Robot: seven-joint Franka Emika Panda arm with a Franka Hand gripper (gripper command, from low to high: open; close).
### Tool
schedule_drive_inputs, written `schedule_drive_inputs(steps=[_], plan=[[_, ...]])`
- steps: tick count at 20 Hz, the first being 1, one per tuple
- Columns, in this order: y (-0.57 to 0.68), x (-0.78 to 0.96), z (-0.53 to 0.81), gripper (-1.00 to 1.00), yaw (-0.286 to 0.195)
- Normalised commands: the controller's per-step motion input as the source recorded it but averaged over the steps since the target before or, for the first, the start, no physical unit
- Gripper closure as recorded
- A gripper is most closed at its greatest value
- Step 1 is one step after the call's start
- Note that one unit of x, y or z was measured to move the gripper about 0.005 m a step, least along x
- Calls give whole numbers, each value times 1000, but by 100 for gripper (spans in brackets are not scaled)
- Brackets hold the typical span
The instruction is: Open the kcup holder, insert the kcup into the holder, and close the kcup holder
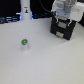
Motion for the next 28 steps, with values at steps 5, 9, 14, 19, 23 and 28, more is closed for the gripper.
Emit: schedule_drive_inputs(steps=[5, 9, 14, 19, 23, 28], plan=[[-240, 920, 298, 100, -61], [-321, 952, 206, 100, -63], [-272, 956, 320, 100, -56], [-295, 950, 307, 100, -54], [-330, 950, 235, 100, -47], [-333, 936, 230, 100, -51]])
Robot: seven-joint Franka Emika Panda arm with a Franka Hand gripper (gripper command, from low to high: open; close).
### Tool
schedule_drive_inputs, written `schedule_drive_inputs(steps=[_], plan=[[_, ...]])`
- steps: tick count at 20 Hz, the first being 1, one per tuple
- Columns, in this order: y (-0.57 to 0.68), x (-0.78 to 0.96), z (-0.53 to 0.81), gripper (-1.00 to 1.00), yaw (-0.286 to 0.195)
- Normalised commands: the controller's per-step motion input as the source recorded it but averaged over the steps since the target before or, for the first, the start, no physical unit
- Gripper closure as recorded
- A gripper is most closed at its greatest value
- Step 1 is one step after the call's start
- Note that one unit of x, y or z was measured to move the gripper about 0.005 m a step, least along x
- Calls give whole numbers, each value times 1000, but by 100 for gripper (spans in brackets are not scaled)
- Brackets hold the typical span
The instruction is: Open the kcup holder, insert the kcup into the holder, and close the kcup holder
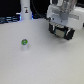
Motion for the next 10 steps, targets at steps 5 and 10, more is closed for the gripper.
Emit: schedule_drive_inputs(steps=[5, 10], plan=[[-343, 926, 205, 100, -55], [-349, 918, 219, 100, -52]])
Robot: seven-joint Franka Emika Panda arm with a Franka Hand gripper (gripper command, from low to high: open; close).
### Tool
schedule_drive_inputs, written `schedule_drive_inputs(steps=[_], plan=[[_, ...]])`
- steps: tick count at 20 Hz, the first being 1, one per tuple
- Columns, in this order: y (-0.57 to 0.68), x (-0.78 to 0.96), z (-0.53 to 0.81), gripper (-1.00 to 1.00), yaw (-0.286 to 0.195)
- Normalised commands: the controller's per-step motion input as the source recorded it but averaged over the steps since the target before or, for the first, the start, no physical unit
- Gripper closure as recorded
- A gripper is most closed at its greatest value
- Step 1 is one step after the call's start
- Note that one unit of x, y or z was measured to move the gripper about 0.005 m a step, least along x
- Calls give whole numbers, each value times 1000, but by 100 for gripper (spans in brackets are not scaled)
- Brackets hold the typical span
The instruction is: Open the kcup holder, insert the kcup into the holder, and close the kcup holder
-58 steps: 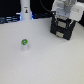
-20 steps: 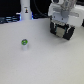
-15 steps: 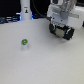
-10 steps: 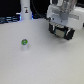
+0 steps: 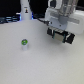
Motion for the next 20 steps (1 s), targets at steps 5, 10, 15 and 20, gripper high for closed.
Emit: schedule_drive_inputs(steps=[5, 10, 15, 20], plan=[[-285, 883, 269, 100, -36], [-29, 506, 285, -100, -31], [-109, 363, 295, -100, -57], [-252, 68, 399, -100, -151]])
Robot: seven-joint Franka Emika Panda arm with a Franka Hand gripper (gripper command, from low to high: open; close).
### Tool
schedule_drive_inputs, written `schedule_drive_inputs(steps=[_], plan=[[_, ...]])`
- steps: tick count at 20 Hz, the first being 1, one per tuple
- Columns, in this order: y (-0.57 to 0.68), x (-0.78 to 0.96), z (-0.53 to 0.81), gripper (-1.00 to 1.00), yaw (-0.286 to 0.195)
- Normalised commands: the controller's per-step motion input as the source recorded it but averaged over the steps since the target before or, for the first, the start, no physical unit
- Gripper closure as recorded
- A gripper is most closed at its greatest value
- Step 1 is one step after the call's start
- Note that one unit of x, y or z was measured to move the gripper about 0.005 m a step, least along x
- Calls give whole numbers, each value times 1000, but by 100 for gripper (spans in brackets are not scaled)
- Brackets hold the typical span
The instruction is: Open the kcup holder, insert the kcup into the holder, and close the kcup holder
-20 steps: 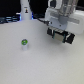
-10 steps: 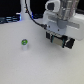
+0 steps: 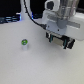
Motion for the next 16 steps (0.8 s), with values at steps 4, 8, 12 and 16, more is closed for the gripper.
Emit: schedule_drive_inputs(steps=[4, 8, 12, 16], plan=[[-404, -72, 382, -100, -193], [-441, -208, 338, -100, -231], [-383, -334, 268, -100, -246], [-377, -406, 191, -100, -243]])
